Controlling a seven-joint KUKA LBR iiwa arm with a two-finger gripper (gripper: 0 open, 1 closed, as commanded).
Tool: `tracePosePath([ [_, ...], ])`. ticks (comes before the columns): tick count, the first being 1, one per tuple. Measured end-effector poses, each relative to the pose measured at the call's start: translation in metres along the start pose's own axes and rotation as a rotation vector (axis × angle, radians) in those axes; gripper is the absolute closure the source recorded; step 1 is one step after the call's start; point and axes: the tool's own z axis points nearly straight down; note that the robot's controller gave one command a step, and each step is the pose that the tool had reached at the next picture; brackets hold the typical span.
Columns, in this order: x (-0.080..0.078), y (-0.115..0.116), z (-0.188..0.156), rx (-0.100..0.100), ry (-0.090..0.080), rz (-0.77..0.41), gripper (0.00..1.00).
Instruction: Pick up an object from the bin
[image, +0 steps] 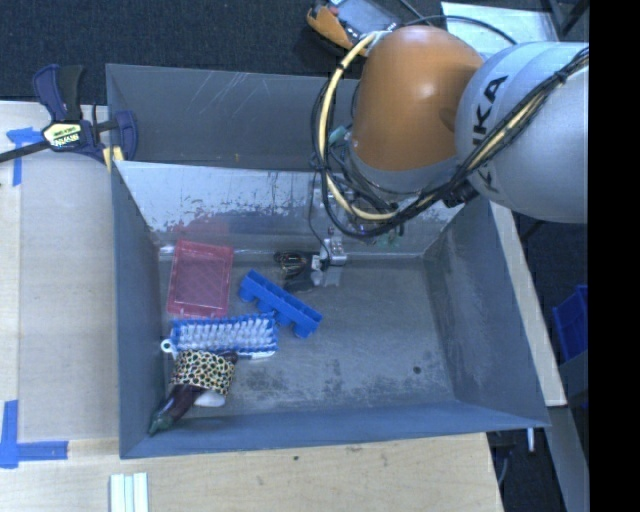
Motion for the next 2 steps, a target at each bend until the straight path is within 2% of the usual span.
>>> tracePosePath([
  [1, -0.001, 0.000, -0.005, -0.001, -0.009, 0.002, 0.00],
  [2, -0.004, 0.009, 0.112, -0.001, -0.008, 0.024, 0.00],
])
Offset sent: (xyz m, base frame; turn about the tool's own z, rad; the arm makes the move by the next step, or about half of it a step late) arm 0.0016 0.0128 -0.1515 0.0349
